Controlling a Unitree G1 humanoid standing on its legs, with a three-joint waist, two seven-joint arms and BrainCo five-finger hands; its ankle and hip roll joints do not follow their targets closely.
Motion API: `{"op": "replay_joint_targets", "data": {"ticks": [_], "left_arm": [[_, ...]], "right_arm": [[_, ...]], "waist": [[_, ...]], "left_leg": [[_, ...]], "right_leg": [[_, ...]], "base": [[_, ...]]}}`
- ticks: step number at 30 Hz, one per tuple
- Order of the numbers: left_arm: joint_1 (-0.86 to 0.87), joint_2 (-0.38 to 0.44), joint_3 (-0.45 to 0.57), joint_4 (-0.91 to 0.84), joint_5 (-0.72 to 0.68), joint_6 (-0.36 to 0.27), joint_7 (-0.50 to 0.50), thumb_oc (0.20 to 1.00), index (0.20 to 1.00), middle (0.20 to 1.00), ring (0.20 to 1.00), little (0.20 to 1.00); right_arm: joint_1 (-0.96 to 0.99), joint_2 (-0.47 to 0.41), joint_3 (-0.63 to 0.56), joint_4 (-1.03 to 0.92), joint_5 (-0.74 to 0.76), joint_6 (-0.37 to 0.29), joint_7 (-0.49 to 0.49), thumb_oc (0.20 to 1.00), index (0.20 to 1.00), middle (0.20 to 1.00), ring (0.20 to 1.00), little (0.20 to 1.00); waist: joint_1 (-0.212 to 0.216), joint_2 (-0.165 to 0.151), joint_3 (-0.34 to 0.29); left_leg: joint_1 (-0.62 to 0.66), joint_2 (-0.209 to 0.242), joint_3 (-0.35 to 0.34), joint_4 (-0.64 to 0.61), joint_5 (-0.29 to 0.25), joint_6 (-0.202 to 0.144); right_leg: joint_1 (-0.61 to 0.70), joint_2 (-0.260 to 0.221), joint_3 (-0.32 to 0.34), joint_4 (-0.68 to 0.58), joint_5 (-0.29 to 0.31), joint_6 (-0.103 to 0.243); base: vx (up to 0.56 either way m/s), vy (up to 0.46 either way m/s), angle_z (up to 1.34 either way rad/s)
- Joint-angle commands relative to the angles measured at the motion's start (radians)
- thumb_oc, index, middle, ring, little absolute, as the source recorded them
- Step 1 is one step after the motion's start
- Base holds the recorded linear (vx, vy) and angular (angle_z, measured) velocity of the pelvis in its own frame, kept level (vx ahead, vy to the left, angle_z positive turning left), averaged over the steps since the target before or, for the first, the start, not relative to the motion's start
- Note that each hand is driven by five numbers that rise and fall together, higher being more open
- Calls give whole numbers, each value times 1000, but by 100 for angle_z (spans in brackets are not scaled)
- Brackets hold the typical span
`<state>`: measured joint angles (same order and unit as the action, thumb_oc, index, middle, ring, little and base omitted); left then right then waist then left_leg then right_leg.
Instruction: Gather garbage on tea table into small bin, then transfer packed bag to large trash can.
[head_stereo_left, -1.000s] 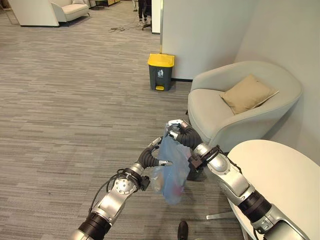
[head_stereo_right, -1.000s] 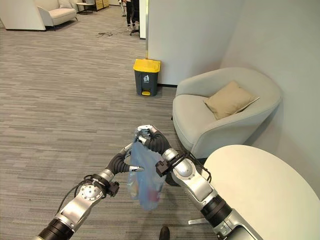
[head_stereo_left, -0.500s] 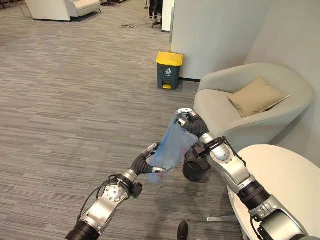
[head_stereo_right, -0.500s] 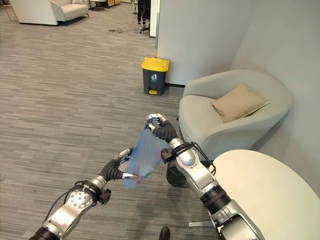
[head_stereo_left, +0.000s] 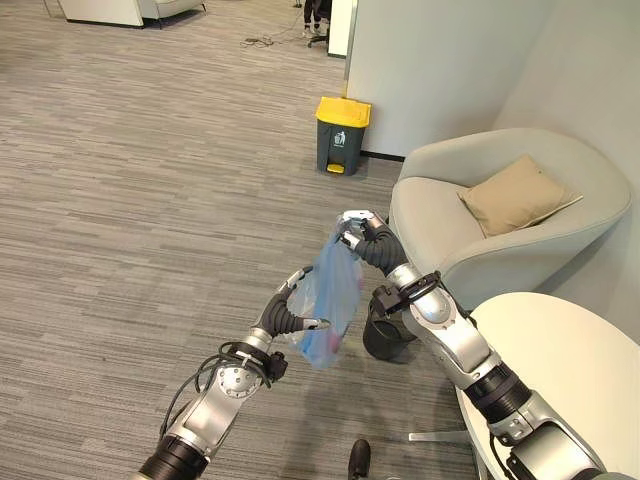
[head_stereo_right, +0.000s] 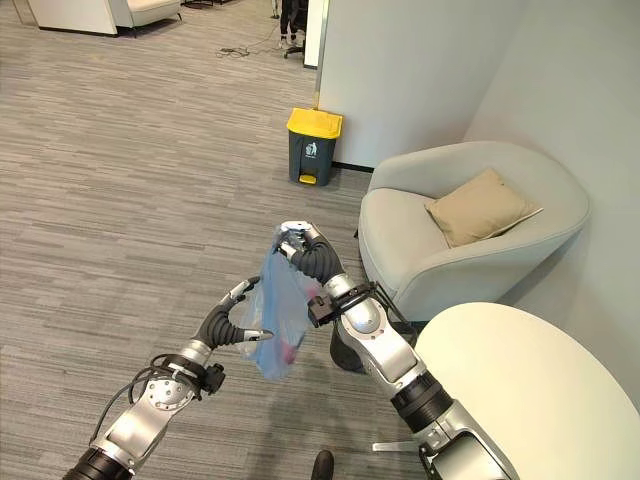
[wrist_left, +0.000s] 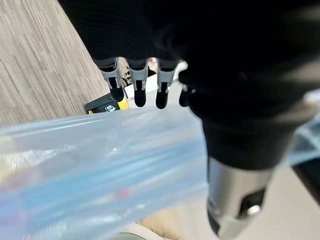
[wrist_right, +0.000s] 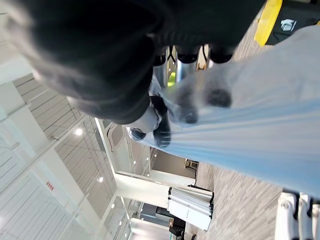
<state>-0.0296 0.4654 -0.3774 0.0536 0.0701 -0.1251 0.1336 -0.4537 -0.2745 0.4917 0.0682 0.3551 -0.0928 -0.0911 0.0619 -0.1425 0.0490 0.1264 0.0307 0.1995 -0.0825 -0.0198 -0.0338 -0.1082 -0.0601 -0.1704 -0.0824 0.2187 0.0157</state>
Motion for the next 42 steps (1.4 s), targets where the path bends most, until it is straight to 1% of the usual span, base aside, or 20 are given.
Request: {"op": "replay_joint_targets", "data": {"ticks": [1, 7, 9, 11, 13, 17, 19, 20, 21, 22, 23, 25, 30, 35, 36, 38, 39, 40, 41, 42], "left_arm": [[-13, 17, 32, -69, 28, -76, 18, 1000, 1000, 1000, 1000, 1000], [-19, 15, 11, -66, 32, -62, 0, 1000, 1000, 1000, 1000, 1000], [-43, -16, -3, -6, 31, -41, 12, 1000, 1000, 1000, 1000, 1000], [-53, -21, -6, 9, 38, -40, 18, 1000, 1000, 1000, 1000, 1000], [-89, -46, -6, 62, 54, -26, 51, 1000, 1000, 1000, 1000, 1000], [-131, -72, -3, 108, 71, -14, 95, 1000, 1000, 1000, 1000, 1000], [-200, -103, -32, 139, 74, -5, 121, 1000, 1000, 1000, 1000, 1000], [-201, -103, -32, 140, 74, -6, 122, 1000, 1000, 1000, 1000, 1000], [-227, -118, -49, 144, 75, -3, 129, 1000, 1000, 1000, 1000, 1000], [-261, -137, -75, 159, 64, 0, 130, 630, 630, 630, 630, 630], [-287, -151, -96, 168, 54, -2, 126, 200, 200, 200, 200, 200], [-311, -160, -116, 166, 27, -7, 113, 200, 200, 200, 200, 200], [-311, -171, -111, 156, -33, -10, 100, 200, 200, 200, 200, 200], [-266, -163, -61, 127, -99, -18, 80, 200, 200, 200, 200, 200], [-242, -156, -33, 109, -126, -21, 74, 200, 200, 200, 200, 200], [-231, -152, -18, 96, -140, -26, 73, 200, 200, 200, 200, 200], [-217, -148, -4, 82, -152, -27, 71, 200, 200, 200, 200, 200], [-207, -145, 9, 68, -164, -33, 68, 200, 200, 200, 200, 200], [-194, -140, 26, 52, -171, -37, 68, 200, 200, 200, 200, 200], [-184, -133, 43, 37, -178, -42, 63, 200, 200, 200, 200, 200]], "right_arm": [[-98, 22, -83, -24, 31, -99, -40, 200, 200, 200, 200, 200], [-107, 46, -68, -71, 67, -101, -22, 200, 200, 200, 200, 200], [-117, 68, -40, -124, 109, -102, 6, 200, 200, 200, 200, 200], [-117, 69, -34, -137, 115, -103, 9, 200, 200, 200, 200, 200], [-119, 79, -7, -177, 153, -109, 32, 200, 200, 200, 200, 200], [-114, 99, 29, -219, 209, -111, 61, 200, 200, 200, 200, 200], [-134, 138, 92, -238, 259, -106, 91, 200, 200, 200, 200, 200], [-135, 139, 92, -237, 259, -106, 91, 200, 200, 200, 200, 200], [-152, 161, 117, -232, 270, -110, 90, 200, 200, 200, 200, 200], [-167, 180, 144, -227, 283, -108, 91, 200, 200, 200, 200, 200], [-178, 192, 167, -220, 290, -104, 97, 200, 200, 200, 200, 200], [-196, 203, 181, -198, 293, -103, 92, 200, 200, 200, 200, 200], [-204, 197, 168, -169, 283, -101, 82, 200, 200, 200, 200, 200], [-157, 153, 127, -160, 244, -75, 91, 200, 200, 200, 200, 200], [-130, 124, 117, -159, 221, -61, 101, 200, 200, 200, 200, 200], [-118, 108, 113, -159, 207, -54, 108, 200, 200, 200, 200, 200], [-99, 93, 111, -164, 192, -46, 116, 520, 520, 520, 520, 520], [-91, 74, 108, -166, 159, -44, 127, 821, 821, 821, 821, 821], [-80, 48, 103, -178, 112, -39, 127, 1000, 1000, 1000, 1000, 1000], [-74, 12, 103, -196, 32, -36, 139, 1000, 1000, 1000, 1000, 1000]], "waist": [[28, 7, 2], [26, 3, -1], [17, 1, -4], [15, 1, -6], [4, 1, -11], [-7, 1, -16], [-17, 0, -20], [-18, 0, -19], [-19, -1, -20], [-23, -1, -21], [-26, -1, -20], [-29, 0, -21], [-33, 3, -24], [-36, 10, -26], [-35, 10, -26], [-34, 11, -25], [-34, 10, -26], [-33, 10, -24], [-33, 10, -23], [-32, 10, -22]], "left_leg": [[-42, -28, -58, -5, -12, 33], [-35, -28, -56, -5, -15, 35], [-32, -26, -49, -5, -16, 36], [-31, -26, -48, -5, -17, 36], [-28, -24, -42, -5, -17, 36], [-25, -23, -38, -5, -17, 35], [-27, -23, -37, -5, -15, 33], [-27, -23, -37, -5, -15, 33], [-28, -22, -36, -5, -15, 33], [-29, -22, -37, -5, -14, 32], [-30, -22, -36, -5, -14, 33], [-30, -21, -35, -5, -15, 33], [-28, -21, -31, -5, -16, 33], [-25, -22, -30, -5, -17, 32], [-25, -22, -31, -5, -16, 32], [-26, -23, -32, -5, -15, 32], [-26, -23, -33, -5, -15, 32], [-27, -23, -34, -5, -15, 31], [-28, -23, -35, -5, -14, 31], [-30, -23, -38, -5, -13, 31]], "right_leg": [[136, -19, -15, 10, -127, 77], [141, -16, -11, 9, -129, 76], [140, -16, -5, 11, -127, 74], [141, -15, -3, 11, -128, 74], [140, -14, 2, 12, -128, 72], [140, -12, 6, 12, -128, 70], [139, -11, 6, 13, -129, 68], [139, -11, 6, 13, -129, 68], [138, -11, 6, 14, -129, 68], [136, -11, 7, 15, -129, 67], [134, -11, 9, 16, -129, 66], [133, -12, 12, 15, -127, 66], [133, -13, 15, 13, -123, 66], [137, -13, 18, 7, -121, 67], [138, -13, 16, 7, -121, 67], [138, -14, 15, 6, -121, 67], [139, -14, 13, 5, -122, 68], [139, -14, 13, 5, -122, 68], [139, -14, 12, 5, -122, 68], [138, -15, 9, 4, -123, 69]], "base": [[0, 0, 0], [0, 0, 0], [0, 0, 0], [3, -1, -2], [2, 0, -2], [0, -1, -1], [0, 0, 0], [0, 0, 0], [0, 0, 0], [0, 0, 0], [0, 0, 0], [0, 0, 0], [0, 0, 0], [-8, -3, -3], [0, 0, 0], [0, 0, 0], [0, 0, 0], [0, 0, 0], [0, 0, 0], [0, 0, 0]]}}
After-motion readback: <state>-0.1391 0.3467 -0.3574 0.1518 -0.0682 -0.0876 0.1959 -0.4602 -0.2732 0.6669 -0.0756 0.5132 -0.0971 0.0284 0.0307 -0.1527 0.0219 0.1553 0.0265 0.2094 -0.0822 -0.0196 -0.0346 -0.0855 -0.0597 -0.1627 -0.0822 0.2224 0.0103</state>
